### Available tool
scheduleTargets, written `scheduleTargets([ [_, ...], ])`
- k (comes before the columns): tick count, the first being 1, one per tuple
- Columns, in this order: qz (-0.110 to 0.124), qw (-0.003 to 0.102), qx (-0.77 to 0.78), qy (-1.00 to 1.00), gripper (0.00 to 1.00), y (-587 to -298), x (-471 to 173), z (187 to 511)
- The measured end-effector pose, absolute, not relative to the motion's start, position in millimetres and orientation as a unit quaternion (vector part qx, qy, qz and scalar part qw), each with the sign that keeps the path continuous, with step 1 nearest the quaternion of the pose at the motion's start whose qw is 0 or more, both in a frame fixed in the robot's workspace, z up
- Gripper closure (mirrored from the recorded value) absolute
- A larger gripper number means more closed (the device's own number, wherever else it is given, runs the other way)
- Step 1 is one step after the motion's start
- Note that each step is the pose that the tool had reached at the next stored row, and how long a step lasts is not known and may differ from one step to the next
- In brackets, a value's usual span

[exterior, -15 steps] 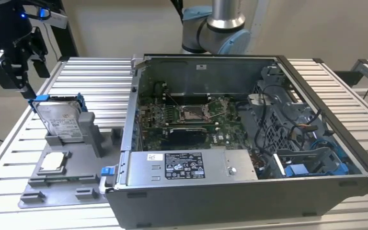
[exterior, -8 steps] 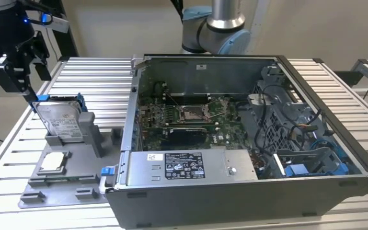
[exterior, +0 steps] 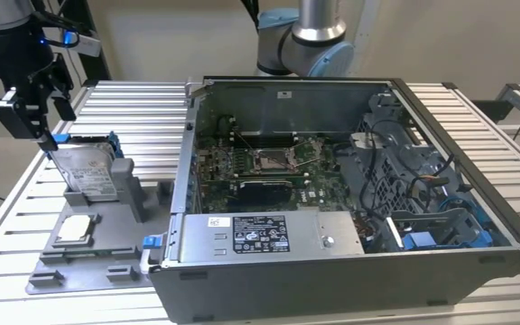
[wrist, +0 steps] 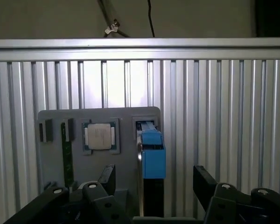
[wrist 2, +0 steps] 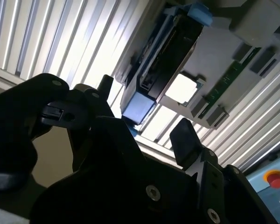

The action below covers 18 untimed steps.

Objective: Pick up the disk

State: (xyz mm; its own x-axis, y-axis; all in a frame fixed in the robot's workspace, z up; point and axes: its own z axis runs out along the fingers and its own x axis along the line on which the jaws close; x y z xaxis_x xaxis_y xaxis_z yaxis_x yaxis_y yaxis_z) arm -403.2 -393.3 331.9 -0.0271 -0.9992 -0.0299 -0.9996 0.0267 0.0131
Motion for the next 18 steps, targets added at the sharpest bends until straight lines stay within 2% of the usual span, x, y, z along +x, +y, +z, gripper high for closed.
scheduleTargets([
  [18, 0.014, 0.010, -0.698, 0.716, 0.00, -393.1, -403.2, 299.2],
])
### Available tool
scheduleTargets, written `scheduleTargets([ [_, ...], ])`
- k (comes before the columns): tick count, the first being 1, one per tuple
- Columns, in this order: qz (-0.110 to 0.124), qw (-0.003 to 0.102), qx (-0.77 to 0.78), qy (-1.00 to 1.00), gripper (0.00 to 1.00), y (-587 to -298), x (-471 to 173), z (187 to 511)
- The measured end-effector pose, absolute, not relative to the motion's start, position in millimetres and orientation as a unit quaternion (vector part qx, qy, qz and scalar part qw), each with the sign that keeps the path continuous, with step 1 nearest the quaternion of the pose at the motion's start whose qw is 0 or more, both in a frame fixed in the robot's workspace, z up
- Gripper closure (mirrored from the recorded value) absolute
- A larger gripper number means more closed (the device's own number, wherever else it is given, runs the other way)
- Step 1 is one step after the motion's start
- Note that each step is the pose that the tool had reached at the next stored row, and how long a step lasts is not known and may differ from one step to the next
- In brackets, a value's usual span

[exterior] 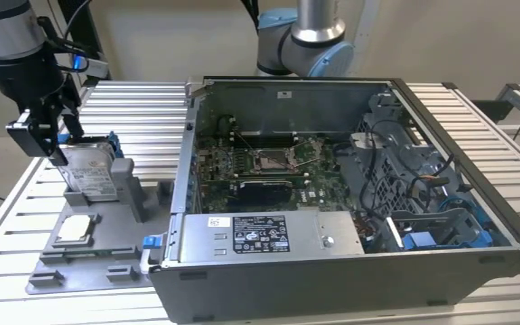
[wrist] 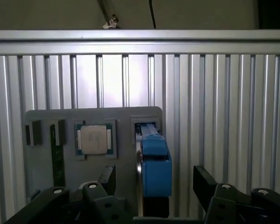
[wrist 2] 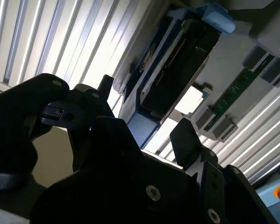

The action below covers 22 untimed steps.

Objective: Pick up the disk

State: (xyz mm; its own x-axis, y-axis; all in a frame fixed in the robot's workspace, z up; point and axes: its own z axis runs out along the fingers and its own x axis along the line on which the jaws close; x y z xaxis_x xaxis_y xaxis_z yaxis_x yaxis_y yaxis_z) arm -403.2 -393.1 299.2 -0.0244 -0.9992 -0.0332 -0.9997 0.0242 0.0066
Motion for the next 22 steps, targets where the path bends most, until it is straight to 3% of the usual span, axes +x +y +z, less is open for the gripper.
scheduleTargets([
  [22, 0.014, 0.011, -0.698, 0.715, 0.00, -393.0, -403.5, 266.9],
])
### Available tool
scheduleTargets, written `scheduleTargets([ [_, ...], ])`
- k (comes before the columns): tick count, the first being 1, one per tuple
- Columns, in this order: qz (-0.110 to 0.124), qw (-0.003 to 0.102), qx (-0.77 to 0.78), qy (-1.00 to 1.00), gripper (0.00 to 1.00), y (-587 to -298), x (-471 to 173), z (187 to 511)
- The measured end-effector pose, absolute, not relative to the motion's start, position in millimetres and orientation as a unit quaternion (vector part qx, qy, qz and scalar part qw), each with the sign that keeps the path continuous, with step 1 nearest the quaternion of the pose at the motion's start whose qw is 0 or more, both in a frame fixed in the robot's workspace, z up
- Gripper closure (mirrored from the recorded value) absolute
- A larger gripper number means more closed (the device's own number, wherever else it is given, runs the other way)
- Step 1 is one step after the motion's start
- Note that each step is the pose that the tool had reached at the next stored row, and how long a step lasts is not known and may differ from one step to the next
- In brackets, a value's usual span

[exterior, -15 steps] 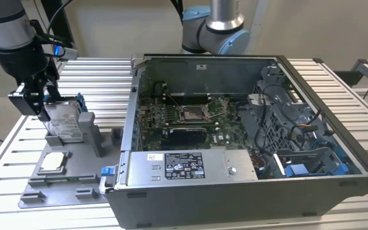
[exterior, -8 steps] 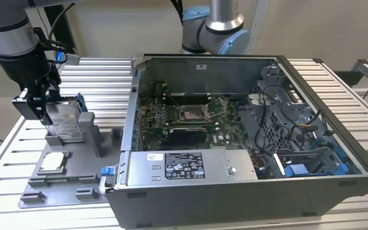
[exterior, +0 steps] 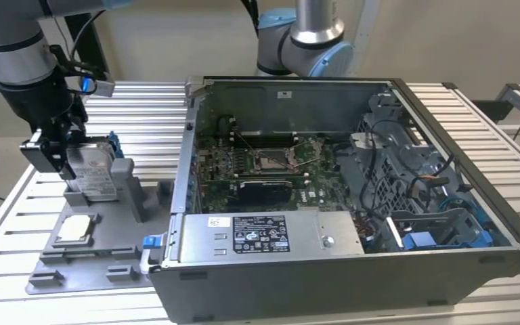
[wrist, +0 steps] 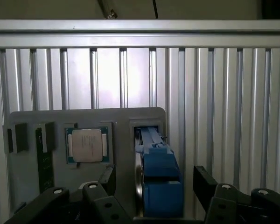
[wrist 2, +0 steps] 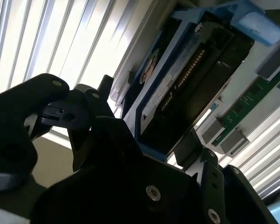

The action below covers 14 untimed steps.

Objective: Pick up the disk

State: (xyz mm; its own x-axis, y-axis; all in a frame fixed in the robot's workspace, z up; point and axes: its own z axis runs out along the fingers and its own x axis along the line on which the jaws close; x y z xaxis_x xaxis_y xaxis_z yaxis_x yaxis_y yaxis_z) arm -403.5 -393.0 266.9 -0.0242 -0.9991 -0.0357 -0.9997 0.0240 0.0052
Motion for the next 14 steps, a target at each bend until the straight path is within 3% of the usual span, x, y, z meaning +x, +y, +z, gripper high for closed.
scheduleTargets([
  [14, 0.015, 0.011, -0.698, 0.715, 0.00, -392.7, -403.6, 258.4],
])
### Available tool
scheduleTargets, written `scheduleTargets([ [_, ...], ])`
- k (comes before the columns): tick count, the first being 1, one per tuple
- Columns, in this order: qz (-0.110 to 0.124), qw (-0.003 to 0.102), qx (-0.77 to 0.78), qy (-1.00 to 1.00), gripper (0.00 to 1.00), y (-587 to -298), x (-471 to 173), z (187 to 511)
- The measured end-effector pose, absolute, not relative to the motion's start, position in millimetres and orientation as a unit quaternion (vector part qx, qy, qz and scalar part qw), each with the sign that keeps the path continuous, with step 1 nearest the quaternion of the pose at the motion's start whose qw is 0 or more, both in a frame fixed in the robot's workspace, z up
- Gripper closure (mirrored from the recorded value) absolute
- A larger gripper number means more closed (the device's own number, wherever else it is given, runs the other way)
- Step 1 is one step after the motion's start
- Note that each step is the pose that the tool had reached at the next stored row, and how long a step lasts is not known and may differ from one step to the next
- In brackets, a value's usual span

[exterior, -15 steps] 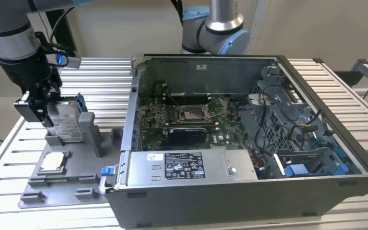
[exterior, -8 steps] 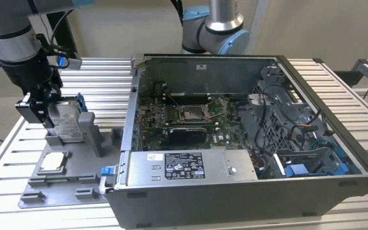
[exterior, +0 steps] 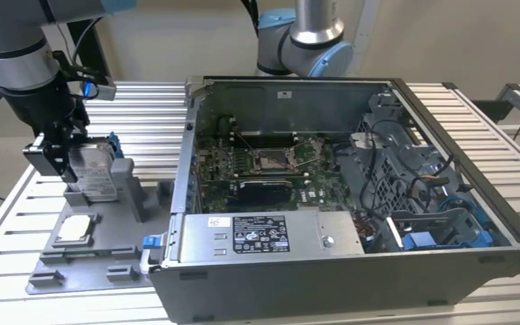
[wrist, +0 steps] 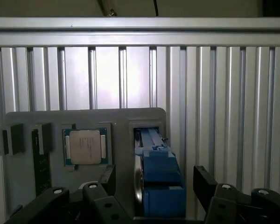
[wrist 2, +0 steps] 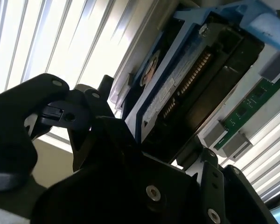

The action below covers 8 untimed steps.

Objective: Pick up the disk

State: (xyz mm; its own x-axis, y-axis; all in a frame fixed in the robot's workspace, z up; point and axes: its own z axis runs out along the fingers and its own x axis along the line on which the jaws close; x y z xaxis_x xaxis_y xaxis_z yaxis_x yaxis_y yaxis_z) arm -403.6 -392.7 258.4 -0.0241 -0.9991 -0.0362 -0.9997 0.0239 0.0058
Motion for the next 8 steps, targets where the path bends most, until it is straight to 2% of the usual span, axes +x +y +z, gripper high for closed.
scheduleTargets([
  [8, 0.014, 0.012, -0.698, 0.715, 0.00, -392.6, -403.4, 259.4],
])
